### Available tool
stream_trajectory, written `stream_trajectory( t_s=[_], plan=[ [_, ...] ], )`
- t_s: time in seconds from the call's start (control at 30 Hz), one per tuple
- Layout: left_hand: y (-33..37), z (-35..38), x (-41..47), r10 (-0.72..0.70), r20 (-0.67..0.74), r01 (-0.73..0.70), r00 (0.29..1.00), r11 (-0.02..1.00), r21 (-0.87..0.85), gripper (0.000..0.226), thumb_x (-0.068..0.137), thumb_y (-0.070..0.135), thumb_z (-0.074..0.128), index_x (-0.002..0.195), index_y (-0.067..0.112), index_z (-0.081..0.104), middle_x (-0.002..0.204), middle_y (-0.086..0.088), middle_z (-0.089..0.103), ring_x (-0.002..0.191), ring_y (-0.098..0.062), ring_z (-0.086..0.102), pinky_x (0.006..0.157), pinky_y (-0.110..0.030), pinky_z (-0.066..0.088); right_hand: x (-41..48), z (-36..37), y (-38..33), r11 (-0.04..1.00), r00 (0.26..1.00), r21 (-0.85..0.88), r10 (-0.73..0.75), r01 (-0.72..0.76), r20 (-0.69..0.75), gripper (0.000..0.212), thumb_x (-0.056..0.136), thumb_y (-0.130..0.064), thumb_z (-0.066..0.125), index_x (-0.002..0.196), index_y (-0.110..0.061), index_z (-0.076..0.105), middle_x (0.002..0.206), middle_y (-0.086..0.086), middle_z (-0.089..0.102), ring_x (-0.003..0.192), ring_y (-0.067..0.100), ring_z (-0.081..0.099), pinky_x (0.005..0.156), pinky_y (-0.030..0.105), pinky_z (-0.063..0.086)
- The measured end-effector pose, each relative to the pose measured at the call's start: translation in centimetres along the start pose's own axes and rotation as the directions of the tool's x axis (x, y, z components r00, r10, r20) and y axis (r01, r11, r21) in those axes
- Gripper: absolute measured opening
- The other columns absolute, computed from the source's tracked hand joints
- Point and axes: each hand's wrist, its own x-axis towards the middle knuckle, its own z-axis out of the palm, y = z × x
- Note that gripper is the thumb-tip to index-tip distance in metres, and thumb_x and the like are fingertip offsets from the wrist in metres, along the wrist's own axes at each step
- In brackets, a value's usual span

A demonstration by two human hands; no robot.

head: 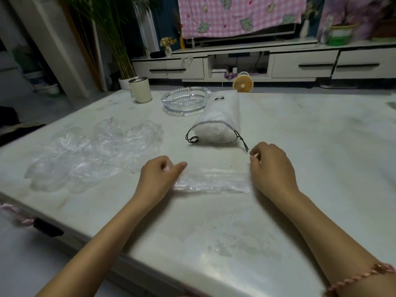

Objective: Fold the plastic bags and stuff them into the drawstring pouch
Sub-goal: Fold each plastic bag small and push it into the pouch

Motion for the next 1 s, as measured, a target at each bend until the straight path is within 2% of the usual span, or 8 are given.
stream_trajectory(
  t_s=[0.13, 0.23, 0.33, 0.5, 0.6, 0.67, 0.83, 1.0],
  plan=[
    [2.8, -1.0, 0.0, 0.022, 0.338, 0.092, 0.941, 0.943, -0.319, 0.047, 0.082, 0.016, 0.069, 0.056, 0.014, 0.030, 0.042, 0.009, 0.030, 0.037, -0.008, 0.029, 0.038, -0.015, 0.027, -0.3, -2.7, -2.4, 0.594, 0.948, 0.792, -0.150, -0.140, 0.281, 0.033, 0.079, -0.028, 0.071, 0.108, -0.016, 0.059, 0.097, -0.005, 0.065, 0.088, 0.004, 0.061, 0.080, 0.010, 0.044],
    [4.1, -0.3, -0.2, 0.061, 0.479, 0.107, 0.876, 0.943, -0.315, 0.045, 0.080, 0.015, 0.069, 0.056, 0.016, 0.031, 0.043, 0.011, 0.031, 0.037, -0.006, 0.028, 0.036, -0.014, 0.026, -1.2, -3.1, -2.9, 0.609, 0.723, 0.710, -0.303, -0.355, 0.621, 0.064, 0.064, -0.043, 0.069, 0.122, -0.020, 0.053, 0.100, -0.009, 0.066, 0.090, 0.002, 0.064, 0.085, 0.021, 0.049],
    [4.1, 0.6, 0.0, 0.040, 0.532, 0.115, 0.846, 0.960, -0.255, 0.041, 0.080, 0.014, 0.071, 0.059, 0.016, 0.036, 0.044, 0.011, 0.033, 0.038, -0.004, 0.030, 0.036, -0.013, 0.027, -1.7, -2.3, -2.5, 0.702, 0.608, 0.599, -0.295, -0.386, 0.737, 0.043, 0.069, -0.036, 0.078, 0.102, -0.013, 0.063, 0.078, -0.001, 0.060, 0.074, 0.015, 0.053, 0.070, 0.027, 0.041],
    [3.1, 0.9, 1.3, -0.168, 0.225, 0.246, 0.960, 0.888, -0.389, 0.021, 0.081, 0.031, 0.069, 0.085, 0.014, 0.056, 0.073, -0.004, 0.060, 0.048, -0.010, 0.049, 0.043, -0.016, 0.040, -1.4, -2.0, -2.3, 0.668, 0.760, 0.632, -0.152, -0.392, 0.632, 0.017, 0.086, -0.013, 0.067, 0.072, -0.011, 0.059, 0.058, -0.004, 0.053, 0.048, 0.005, 0.045, 0.048, 0.014, 0.037],
    [3.3, 1.8, 0.3, -0.161, 0.414, 0.403, 0.896, 0.685, -0.607, 0.040, 0.076, 0.041, 0.062, 0.097, 0.008, 0.062, 0.096, -0.015, 0.067, 0.074, -0.024, 0.065, 0.068, -0.031, 0.056, -1.1, -1.9, -2.3, 0.647, 0.829, 0.660, -0.075, -0.382, 0.554, 0.021, 0.088, -0.015, 0.064, 0.068, -0.014, 0.057, 0.059, -0.004, 0.053, 0.046, 0.004, 0.046, 0.046, 0.015, 0.037],
    [3.9, 3.1, -1.2, -0.091, 0.527, 0.429, 0.845, 0.705, -0.565, 0.041, 0.078, 0.037, 0.065, 0.098, 0.001, 0.065, 0.098, -0.017, 0.069, 0.085, -0.030, 0.066, 0.076, -0.035, 0.056, -1.0, -1.6, -2.3, 0.620, 0.835, 0.676, -0.060, -0.398, 0.547, 0.018, 0.088, -0.013, 0.063, 0.071, -0.014, 0.058, 0.064, -0.002, 0.056, 0.053, 0.007, 0.050, 0.050, 0.017, 0.041],
    [3.8, 5.3, -2.0, -0.133, 0.351, 0.302, 0.927, 0.819, -0.488, 0.025, 0.088, 0.013, 0.063, 0.099, -0.009, 0.059, 0.083, -0.020, 0.058, 0.074, -0.030, 0.056, 0.065, -0.038, 0.047, -0.7, -1.6, -2.3, 0.494, 0.807, 0.725, -0.074, -0.481, 0.586, 0.015, 0.085, -0.009, 0.065, 0.100, -0.005, 0.064, 0.093, 0.013, 0.069, 0.086, 0.025, 0.066, 0.085, 0.039, 0.051],
    [3.6, 5.0, -1.8, -0.091, 0.439, 0.340, 0.894, 0.775, -0.533, 0.015, 0.085, 0.001, 0.059, 0.100, -0.002, 0.063, 0.088, -0.021, 0.064, 0.074, -0.027, 0.059, 0.057, -0.029, 0.051, -0.6, -1.7, -2.4, 0.486, 0.837, 0.763, -0.111, -0.425, 0.536, 0.021, 0.085, 0.009, 0.054, 0.088, -0.006, 0.068, 0.084, 0.012, 0.067, 0.078, 0.023, 0.063, 0.076, 0.032, 0.053]
  ],
)
